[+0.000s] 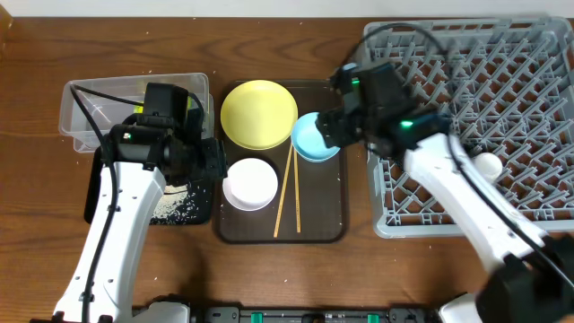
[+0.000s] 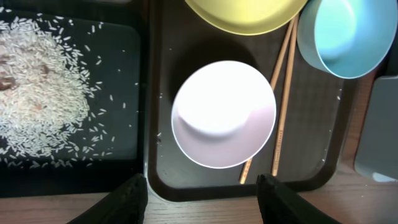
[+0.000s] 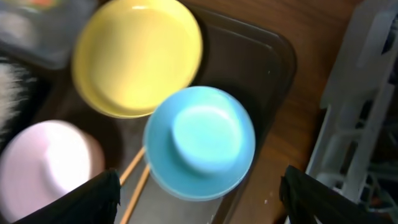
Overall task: Sort waste into correct bins and load items into the dishwasher rack
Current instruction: 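Move the right gripper to the light-blue bowl on the brown tray, then grasp the light-blue bowl with the right gripper and lift toward the rack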
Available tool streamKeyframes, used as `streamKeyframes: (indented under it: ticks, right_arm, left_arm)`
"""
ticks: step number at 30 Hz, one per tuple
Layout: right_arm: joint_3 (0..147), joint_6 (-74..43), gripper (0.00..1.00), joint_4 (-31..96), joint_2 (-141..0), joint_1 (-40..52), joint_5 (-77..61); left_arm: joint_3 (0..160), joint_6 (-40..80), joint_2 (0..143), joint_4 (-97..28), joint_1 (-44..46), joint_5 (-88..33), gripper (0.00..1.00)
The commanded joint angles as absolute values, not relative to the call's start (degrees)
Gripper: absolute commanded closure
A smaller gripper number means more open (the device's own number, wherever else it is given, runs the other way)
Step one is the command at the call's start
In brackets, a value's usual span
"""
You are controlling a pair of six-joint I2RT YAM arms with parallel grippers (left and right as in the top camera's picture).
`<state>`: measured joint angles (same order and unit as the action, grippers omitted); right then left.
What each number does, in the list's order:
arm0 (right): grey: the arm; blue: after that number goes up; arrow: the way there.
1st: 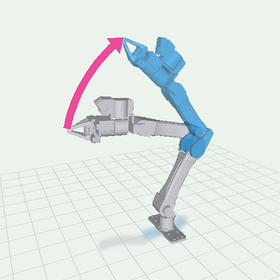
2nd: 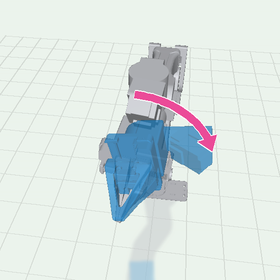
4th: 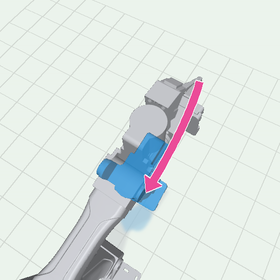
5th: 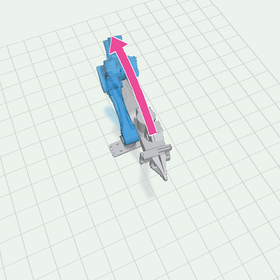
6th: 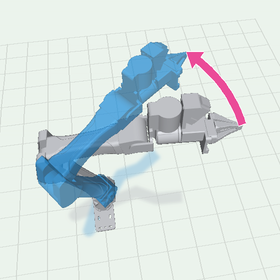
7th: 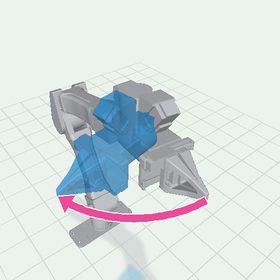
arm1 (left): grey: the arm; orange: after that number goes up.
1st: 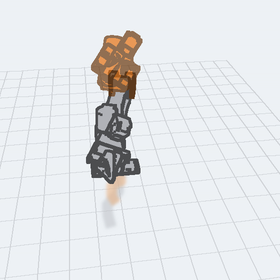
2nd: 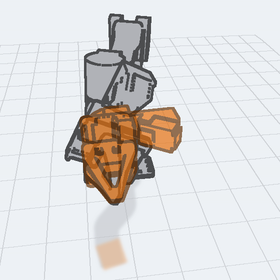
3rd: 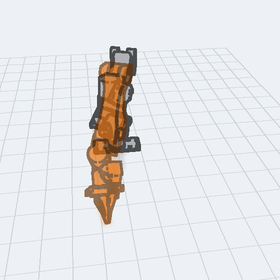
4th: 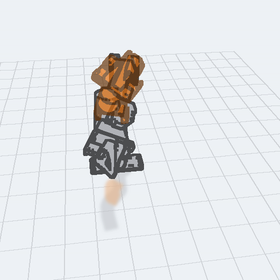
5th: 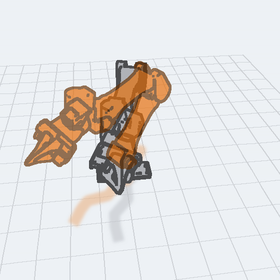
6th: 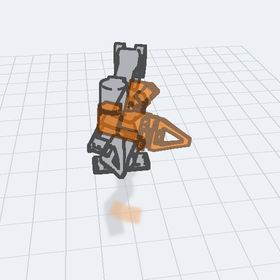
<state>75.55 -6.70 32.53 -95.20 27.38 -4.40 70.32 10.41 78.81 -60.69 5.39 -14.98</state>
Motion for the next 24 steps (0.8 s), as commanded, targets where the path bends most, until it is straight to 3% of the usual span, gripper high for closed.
streamKeyframes:
  ticks: [1,8,12,15,18,24]
  right_arm:
    - [76.05,-9.89,0.19,30.74,-99.55,28.99,5.17]
    - [76.05,-14.28,0.26,27.79,-107.96,29.1,5.69]
    - [76.05,-16.73,0.42,28.34,-111.18,29.1,5.63]
    - [76.05,-17.39,0.61,29.32,-112.64,29.17,5.5]
    - [76.05,-17.34,0.68,30.04,-112.62,29.17,5.58]
    - [76.05,-18.85,0.99,31.03,-112.62,28.75,5.58]
  left_arm:
    - [70.32,9.69,78.61,-61.04,5.15,-14.02,0.4]
    - [69.36,9.69,78.61,-61.01,5.15,-14.02,0.4]
    - [68.49,9.72,78.61,-61.01,5.15,-14.02,0.4]
    - [68.47,9.72,78.61,-60.9,5.15,-14.04,0.4]
    - [68.47,9.72,78.61,-60.82,5.15,-14.04,0.4]
    - [68.47,9.72,78.61,-60.82,5.15,-14.04,0.4]
